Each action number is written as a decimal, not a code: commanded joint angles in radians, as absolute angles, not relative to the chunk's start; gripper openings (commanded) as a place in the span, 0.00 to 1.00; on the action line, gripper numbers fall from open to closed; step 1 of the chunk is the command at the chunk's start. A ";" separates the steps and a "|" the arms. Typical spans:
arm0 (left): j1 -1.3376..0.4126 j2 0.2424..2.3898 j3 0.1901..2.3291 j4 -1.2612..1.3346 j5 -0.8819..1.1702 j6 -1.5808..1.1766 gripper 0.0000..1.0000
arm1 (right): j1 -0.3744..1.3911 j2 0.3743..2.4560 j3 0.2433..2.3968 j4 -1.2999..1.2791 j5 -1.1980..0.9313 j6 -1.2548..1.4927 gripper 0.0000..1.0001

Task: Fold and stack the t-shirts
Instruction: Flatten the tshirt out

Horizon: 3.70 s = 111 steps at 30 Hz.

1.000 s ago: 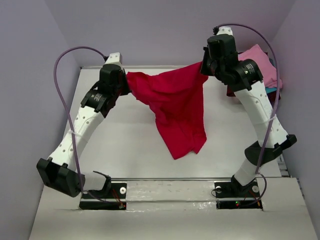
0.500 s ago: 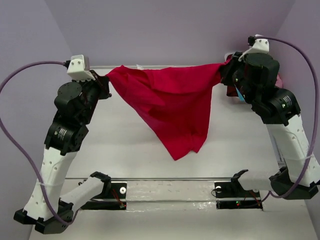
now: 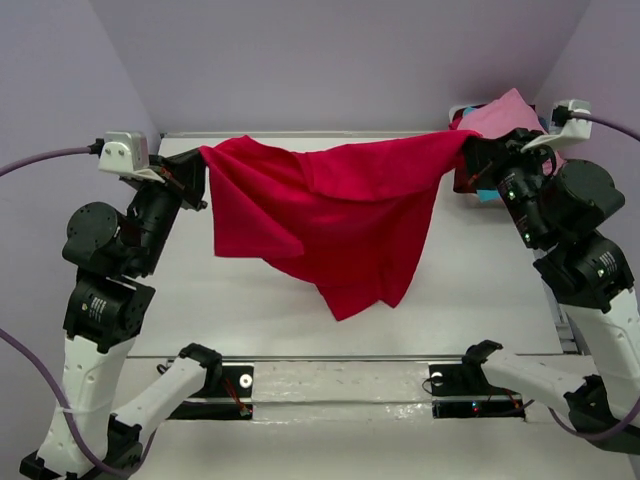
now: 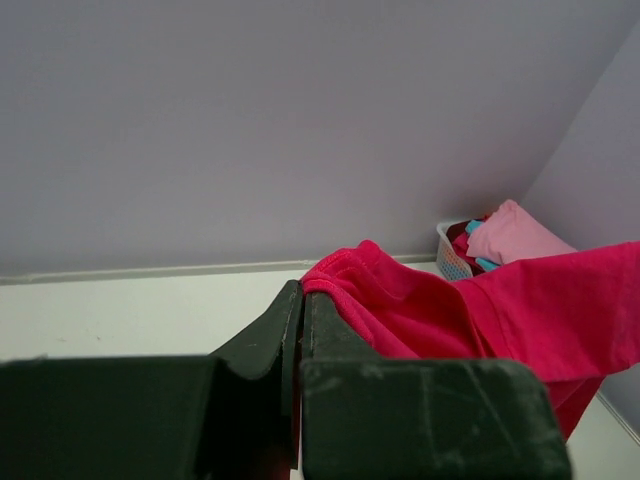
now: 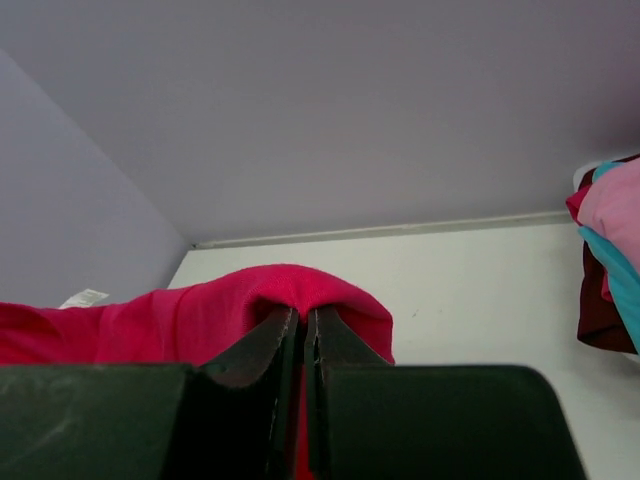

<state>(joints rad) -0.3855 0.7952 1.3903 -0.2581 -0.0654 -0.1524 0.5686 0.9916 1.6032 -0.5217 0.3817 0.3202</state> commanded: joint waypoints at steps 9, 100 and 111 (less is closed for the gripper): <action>-0.388 0.814 1.465 -0.130 0.031 -0.133 0.06 | 0.566 0.902 1.514 -0.248 0.377 0.250 0.07; -0.409 1.769 1.462 -0.403 -0.006 -0.380 0.99 | 0.265 1.990 1.783 -0.830 -0.034 0.534 0.93; -0.495 1.735 1.312 -0.420 0.018 -0.423 0.98 | 0.354 1.731 1.384 -0.810 -0.100 0.600 0.87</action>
